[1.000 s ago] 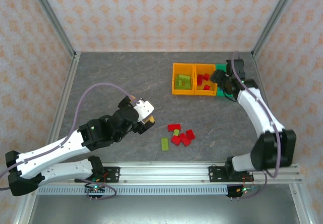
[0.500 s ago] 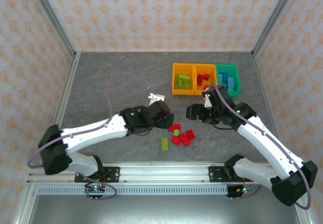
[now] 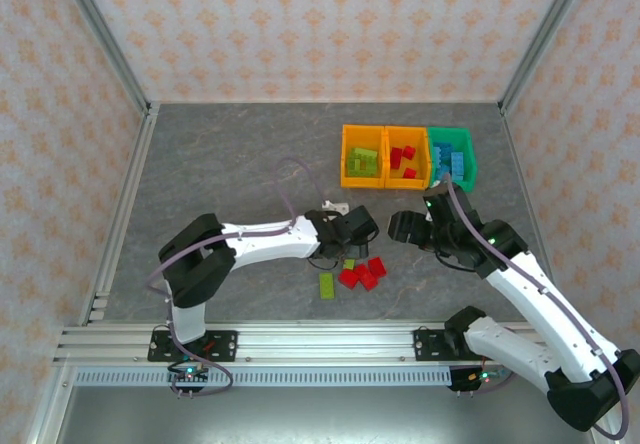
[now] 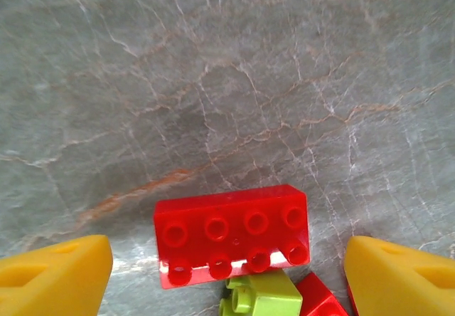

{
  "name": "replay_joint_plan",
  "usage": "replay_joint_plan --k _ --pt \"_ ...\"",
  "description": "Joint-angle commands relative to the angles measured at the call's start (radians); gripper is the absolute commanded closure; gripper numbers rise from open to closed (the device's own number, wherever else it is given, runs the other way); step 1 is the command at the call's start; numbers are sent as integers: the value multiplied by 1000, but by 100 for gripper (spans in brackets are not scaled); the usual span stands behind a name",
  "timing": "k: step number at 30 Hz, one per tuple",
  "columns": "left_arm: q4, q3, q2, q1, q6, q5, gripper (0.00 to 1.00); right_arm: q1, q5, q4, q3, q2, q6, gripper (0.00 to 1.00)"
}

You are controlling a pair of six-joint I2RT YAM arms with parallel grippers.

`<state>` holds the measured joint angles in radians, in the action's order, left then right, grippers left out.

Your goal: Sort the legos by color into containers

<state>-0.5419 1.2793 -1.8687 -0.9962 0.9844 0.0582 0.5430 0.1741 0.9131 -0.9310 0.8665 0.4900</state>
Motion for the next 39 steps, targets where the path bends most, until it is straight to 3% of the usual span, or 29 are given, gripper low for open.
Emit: replay_joint_plan --k 1,8,15,21,25,31,39 --pt "24 40 -34 -9 21 -13 14 3 -44 26 18 -8 9 20" --pt "3 52 -125 -9 49 1 18 2 -32 33 2 -6 6 20" --pt "29 -9 -90 -11 44 14 50 3 23 46 18 7 -6 20" --pt "38 29 13 -7 -42 54 54 3 -10 86 -15 -36 25 21" --pt "41 200 -19 1 -168 123 53 3 -113 72 -27 -110 74 21" --pt "13 613 -281 52 -365 300 49 3 -175 53 -5 -177 125 21" --pt "57 1145 -612 114 -574 342 48 2 -179 84 42 -226 140 20"
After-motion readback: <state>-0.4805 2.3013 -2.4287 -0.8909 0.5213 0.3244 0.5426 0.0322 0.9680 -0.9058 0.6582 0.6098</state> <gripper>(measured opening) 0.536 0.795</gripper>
